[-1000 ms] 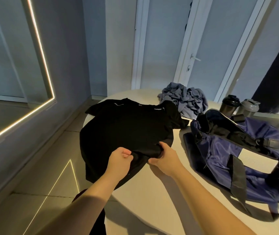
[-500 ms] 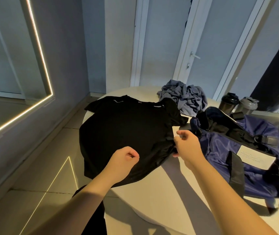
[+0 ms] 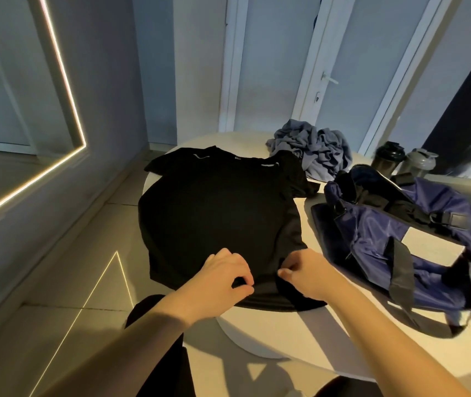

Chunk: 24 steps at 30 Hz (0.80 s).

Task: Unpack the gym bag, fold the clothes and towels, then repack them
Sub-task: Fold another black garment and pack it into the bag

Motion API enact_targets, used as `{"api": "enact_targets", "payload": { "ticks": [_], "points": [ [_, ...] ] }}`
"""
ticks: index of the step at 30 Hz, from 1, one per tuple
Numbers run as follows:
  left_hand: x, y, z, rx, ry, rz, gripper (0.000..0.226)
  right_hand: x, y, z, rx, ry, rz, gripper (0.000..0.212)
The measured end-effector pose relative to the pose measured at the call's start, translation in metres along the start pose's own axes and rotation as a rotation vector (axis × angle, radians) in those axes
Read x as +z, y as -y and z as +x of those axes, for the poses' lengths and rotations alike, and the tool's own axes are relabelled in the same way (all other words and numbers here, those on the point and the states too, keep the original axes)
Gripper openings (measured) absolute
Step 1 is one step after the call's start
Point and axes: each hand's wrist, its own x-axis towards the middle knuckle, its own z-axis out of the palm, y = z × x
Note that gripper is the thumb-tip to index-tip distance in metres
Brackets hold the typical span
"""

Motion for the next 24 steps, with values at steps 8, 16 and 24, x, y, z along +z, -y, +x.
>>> {"api": "enact_targets", "payload": {
  "ticks": [8, 16, 24],
  "points": [
    [-0.027, 0.060, -0.029, -0.134, -0.331, -0.182, 0.014, 0.006, 0.086, 0.040, -0.109, 0.042, -0.038, 0.027],
    [-0.047, 0.174, -0.029, -0.680, -0.685, -0.902, 0.060, 0.059, 0.212, 0.112, -0.470, 0.108, -0.057, 0.049],
    [-0.039, 0.218, -0.013, -0.605, -0.469, -1.333, 0.040, 0.081, 0.207, 0.139, -0.501, 0.279, -0.223, 0.044]
  ]
}}
